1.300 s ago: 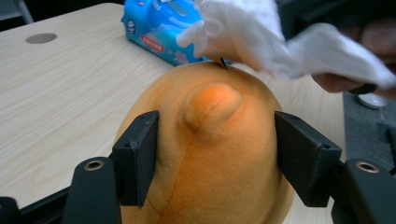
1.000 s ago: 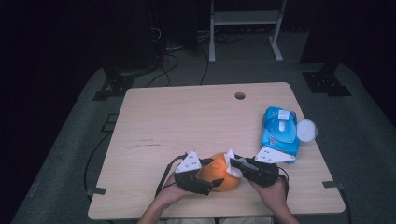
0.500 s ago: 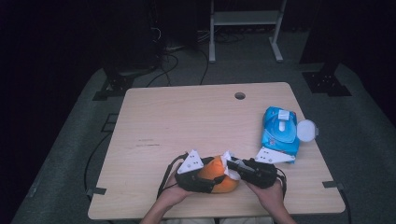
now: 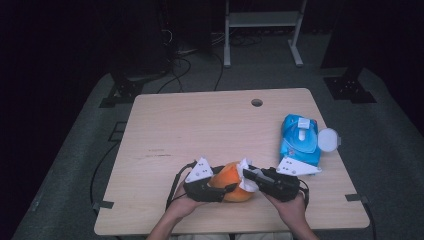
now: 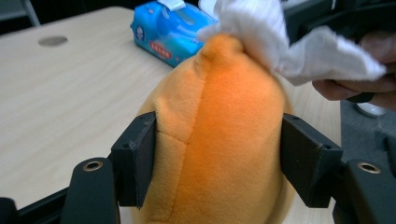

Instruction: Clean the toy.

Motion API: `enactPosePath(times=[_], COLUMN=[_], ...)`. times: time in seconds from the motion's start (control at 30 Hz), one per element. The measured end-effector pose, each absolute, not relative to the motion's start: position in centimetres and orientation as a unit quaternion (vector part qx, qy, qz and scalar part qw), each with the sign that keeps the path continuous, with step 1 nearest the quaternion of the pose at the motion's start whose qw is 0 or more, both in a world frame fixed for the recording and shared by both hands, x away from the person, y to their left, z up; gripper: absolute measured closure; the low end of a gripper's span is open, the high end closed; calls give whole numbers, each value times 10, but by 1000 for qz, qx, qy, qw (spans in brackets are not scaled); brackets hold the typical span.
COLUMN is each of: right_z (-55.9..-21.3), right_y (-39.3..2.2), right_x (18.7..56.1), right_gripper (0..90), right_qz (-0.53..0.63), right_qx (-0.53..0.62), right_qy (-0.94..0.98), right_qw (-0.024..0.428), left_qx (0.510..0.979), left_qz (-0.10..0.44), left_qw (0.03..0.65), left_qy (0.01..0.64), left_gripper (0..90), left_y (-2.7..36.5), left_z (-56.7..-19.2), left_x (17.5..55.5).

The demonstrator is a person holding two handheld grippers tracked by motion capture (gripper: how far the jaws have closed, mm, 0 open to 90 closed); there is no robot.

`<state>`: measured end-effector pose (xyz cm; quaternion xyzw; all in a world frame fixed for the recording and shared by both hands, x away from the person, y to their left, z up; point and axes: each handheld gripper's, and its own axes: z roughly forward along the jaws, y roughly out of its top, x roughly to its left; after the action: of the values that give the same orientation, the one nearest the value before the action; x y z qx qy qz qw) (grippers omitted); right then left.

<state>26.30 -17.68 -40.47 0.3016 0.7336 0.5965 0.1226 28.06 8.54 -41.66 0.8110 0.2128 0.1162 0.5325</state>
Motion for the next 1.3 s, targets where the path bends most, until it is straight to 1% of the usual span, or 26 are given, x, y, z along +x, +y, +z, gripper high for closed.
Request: enactPosePath(times=[0.07,0.1,0.17,0.23,0.3,0.33,0.37,0.4,0.43,0.47,0.53,0.57,0.67,0.73,0.8,0.83,0.9,0.97,1.0,1.07,1.17,1.23,1.27,1.3], right_z=[-407,-412,-420,-422,-421,-421,-421,-420,-416,-412,-409,-407,-407,-414,-420,-422,-423,-423,-424,-424,-418,-411,-409,-408], right_y=[-175,-176,-179,-182,-184,-186,-186,-186,-183,-182,-179,-177,-175,-178,-181,-182,-187,-191,-193,-194,-191,-190,-189,-188], right_x=[264,266,271,273,274,275,276,275,271,268,265,264,264,269,274,276,280,283,284,284,278,275,273,272], right_gripper=[776,776,776,776,775,775,775,776,776,775,775,775,775,776,776,776,775,775,775,775,776,777,779,780], right_qz=[589,588,584,583,578,578,580,579,580,583,587,589,589,588,586,580,578,574,576,578,575,580,584,585], right_qx=[300,306,315,321,321,325,327,328,319,311,302,295,294,305,317,322,331,342,346,350,342,330,325,323], right_qy=[739,738,739,736,738,736,734,735,735,736,735,736,738,736,734,735,733,730,728,726,729,730,728,728], right_qw=[130,123,116,122,134,134,133,132,145,151,152,156,150,136,133,138,138,142,138,132,142,147,155,157], left_qx=[810,811,809,805,805,811,813,813,812,811,804,803,801,800,800,801,802,810,813,811,809,799,793,793], left_qz=[111,109,102,98,90,86,83,83,83,83,88,85,86,85,85,84,85,87,88,92,107,95,83,83], left_qw=[533,533,537,542,539,530,527,527,528,528,536,538,541,541,541,541,540,527,522,527,528,542,553,556], left_qy=[216,215,216,221,231,231,233,233,235,239,242,242,242,244,245,242,241,242,242,238,236,243,243,237], left_gripper=[330,322,267,198,156,155,157,191,261,307,356,371,371,340,254,202,147,127,129,174,315,338,337,337], left_y=[87,87,87,88,90,90,89,89,88,88,90,90,91,88,86,85,87,85,83,80,81,85,86,87], left_z=[-417,-419,-420,-419,-420,-423,-427,-427,-430,-428,-422,-421,-417,-418,-419,-419,-422,-428,-432,-436,-430,-423,-419,-416], left_x=[281,281,283,286,289,290,291,291,291,290,290,289,288,289,290,290,291,292,293,291,288,288,287,286])
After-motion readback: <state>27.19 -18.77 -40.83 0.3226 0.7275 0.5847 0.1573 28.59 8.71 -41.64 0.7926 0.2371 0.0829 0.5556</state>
